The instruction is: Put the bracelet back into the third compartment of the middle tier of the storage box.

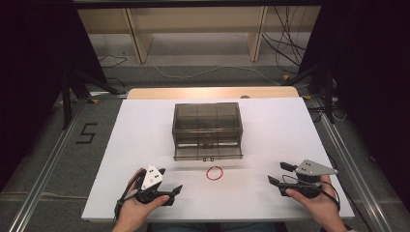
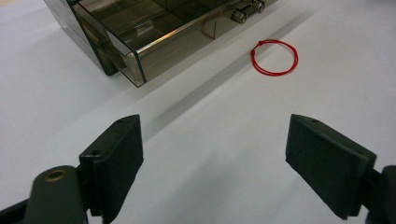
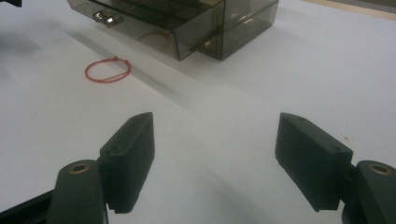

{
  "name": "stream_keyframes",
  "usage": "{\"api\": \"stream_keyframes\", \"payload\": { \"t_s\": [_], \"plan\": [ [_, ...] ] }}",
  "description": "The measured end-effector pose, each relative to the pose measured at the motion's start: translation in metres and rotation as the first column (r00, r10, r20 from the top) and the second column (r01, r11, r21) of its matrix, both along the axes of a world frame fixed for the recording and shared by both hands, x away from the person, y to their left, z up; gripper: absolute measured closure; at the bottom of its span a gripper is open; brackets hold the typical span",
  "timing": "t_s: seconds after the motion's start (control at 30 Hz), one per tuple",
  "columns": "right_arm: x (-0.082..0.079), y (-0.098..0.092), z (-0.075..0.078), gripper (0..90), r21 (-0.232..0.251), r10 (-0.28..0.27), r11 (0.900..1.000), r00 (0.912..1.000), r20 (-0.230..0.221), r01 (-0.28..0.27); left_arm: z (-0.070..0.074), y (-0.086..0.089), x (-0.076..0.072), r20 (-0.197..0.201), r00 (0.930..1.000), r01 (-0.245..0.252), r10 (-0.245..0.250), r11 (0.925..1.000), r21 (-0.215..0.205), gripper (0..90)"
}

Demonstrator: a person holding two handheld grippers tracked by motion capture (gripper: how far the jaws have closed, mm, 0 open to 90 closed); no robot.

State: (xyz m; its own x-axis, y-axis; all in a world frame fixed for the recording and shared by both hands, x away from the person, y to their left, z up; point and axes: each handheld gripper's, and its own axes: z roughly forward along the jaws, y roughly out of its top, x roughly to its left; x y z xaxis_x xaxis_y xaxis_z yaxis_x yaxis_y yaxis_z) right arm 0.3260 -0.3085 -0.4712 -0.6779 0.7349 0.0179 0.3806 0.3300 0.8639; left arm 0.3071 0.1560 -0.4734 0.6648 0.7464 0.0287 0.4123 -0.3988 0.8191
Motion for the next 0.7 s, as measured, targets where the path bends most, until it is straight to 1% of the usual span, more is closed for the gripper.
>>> {"api": "stream_keyframes", "payload": {
  "t_s": [0.1, 0.27, 0.3, 0.37, 0.4, 0.43, 0.5, 0.53, 0.63, 0.7],
  "plan": [
    [0.0, 0.0, 0.0, 29.0, -0.004, -0.002, 1.0, 1.0, -0.002, 0.002, 0.0, -0.001, 0.0, 0.002, 1.0, 0.003, -0.003, 1.0, 0.003, 19.2],
    [-0.001, 0.002, 0.0, 29.0, -0.01, 0.0, 1.0, 1.0, -0.006, 0.0, 0.0, -0.003, 0.0, -0.003, 1.0, -0.009, 0.009, 0.9999, -0.009, 21.7],
    [0.0, 0.002, 0.0, 29.0, -0.009, 0.003, 1.0, 1.0, 0.002, -0.003, 0.0, -0.004, 0.001, -0.003, 0.9999, -0.011, 0.011, 0.9999, -0.012, 22.2],
    [0.0, 0.003, 0.0, 29.0, -0.009, -0.001, 1.0, 1.0, -0.005, 0.001, 0.0, -0.006, 0.002, -0.009, 0.9998, -0.016, 0.016, 0.9996, -0.023, 22.9],
    [0.0, 0.003, 0.0, 29.0, -0.009, -0.001, 1.0, 1.0, -0.005, 0.001, 0.0, -0.008, 0.004, -0.016, 0.9997, -0.019, 0.019, 0.9996, -0.023, 22.9],
    [0.0, 0.003, -0.001, 29.0, -0.009, -0.003, 1.0, 1.0, -0.008, 0.003, 0.0, -0.009, 0.005, -0.028, 0.9994, -0.021, 0.02, 0.9993, -0.032, 23.5],
    [0.0, 0.002, 0.0, 29.0, -0.009, -0.002, 1.0, 1.0, -0.005, 0.002, -0.001, -0.013, 0.007, -0.041, 0.9991, -0.017, 0.015, 0.9989, -0.043, 26.0],
    [0.0, 0.002, 0.0, 29.0, -0.009, -0.002, 1.0, 1.0, -0.005, 0.002, -0.001, -0.018, 0.008, -0.043, 0.9991, -0.007, 0.005, 0.9994, -0.034, 26.7],
    [0.0, 0.003, -0.001, 29.0, -0.009, -0.002, 1.0, 1.0, -0.008, 0.002, -0.002, -0.023, 0.01, -0.048, 0.9989, -0.004, 0.002, 0.9993, -0.037, 26.9],
    [0.001, 0.003, -0.001, 29.1, -0.013, 0.0, 1.0, 0.9999, -0.01, 0.0, -0.003, -0.028, 0.011, -0.047, 0.9989, -0.001, -0.001, 0.9995, -0.031, 27.1]
  ]
}}
